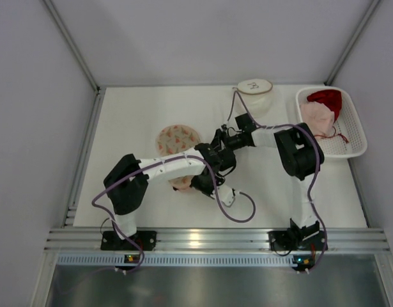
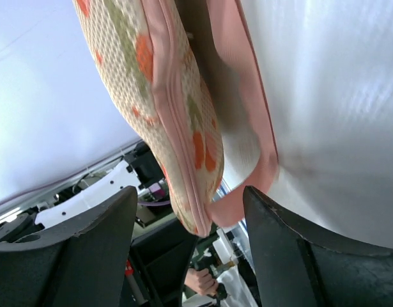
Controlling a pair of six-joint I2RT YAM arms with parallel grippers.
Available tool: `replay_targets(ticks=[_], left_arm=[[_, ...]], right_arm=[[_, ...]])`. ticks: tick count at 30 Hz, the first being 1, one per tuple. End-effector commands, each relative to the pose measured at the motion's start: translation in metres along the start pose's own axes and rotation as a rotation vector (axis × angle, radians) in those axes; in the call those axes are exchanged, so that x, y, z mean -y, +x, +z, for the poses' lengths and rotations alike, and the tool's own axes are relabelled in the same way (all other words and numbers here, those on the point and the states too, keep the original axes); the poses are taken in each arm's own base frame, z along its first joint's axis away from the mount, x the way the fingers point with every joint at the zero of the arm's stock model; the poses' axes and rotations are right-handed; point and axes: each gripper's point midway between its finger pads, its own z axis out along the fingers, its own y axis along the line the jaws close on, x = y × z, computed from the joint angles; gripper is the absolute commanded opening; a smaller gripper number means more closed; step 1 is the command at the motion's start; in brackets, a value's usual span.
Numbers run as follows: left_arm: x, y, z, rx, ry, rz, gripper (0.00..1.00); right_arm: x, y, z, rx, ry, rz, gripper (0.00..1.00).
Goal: Place the bra in the laundry bag and zip it closed
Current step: Zip the zipper on the laundry bag.
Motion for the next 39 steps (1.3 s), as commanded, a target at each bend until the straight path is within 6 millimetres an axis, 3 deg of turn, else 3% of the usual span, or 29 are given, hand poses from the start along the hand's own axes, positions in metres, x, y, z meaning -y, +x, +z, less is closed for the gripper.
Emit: replay_targets(ticks=[1,6,10,18,22,23,25,26,28,33,38,39], left_arm=[[-0.014,-0.004,-0.008,0.039,-0.018,0.0,0.0],[-0.023,-0.004,-0.008,0.035,-0.031,0.014,0.0],[-0.031,-0.002,-0.008,0.039,-0.049,0.012,0.0],[-0.039,-0.009,-0.012,0.069,-0.064,0.001,0.0],[-0.04,-0.01,-0.013,0.077,-0.069,0.003,0.0],[-0.04,-0.01,-0.015,0.079,-0.074,0.004,0.0],[-0.037,-0.009,-0.015,0.083,-0.068,0.004,0.0],[-0.033,-0.008,-0.016,0.086,-0.067,0.002,0.0],[-0.027,-0.01,-0.015,0.098,-0.054,0.0,0.0],[-0.003,-0.003,-0.01,0.101,-0.014,-0.006,0.0],[0.009,0.001,-0.007,0.107,0.003,-0.015,0.0],[0.008,-0.001,-0.009,0.112,-0.009,-0.026,0.08]], right_arm=[[-0.007,0.017,-0.013,-0.008,0.023,-0.019,0.67],[-0.001,0.041,-0.012,-0.053,0.018,0.003,0.66],[-0.005,0.054,-0.005,-0.062,0.008,0.035,0.74],[-0.013,0.052,0.025,-0.069,-0.035,0.042,0.71],[-0.011,0.055,0.035,-0.089,-0.031,0.048,0.54],[-0.01,0.056,0.036,-0.091,-0.029,0.051,0.39],[-0.008,0.054,0.035,-0.088,-0.025,0.059,0.24],[-0.006,0.053,0.034,-0.084,-0.022,0.069,0.11],[-0.003,0.051,0.033,-0.082,-0.012,0.076,0.0],[0.001,0.033,0.018,-0.036,-0.011,0.083,0.0],[0.004,0.03,0.014,-0.029,-0.014,0.078,0.0],[0.003,0.031,0.015,-0.03,-0.018,0.071,0.0]])
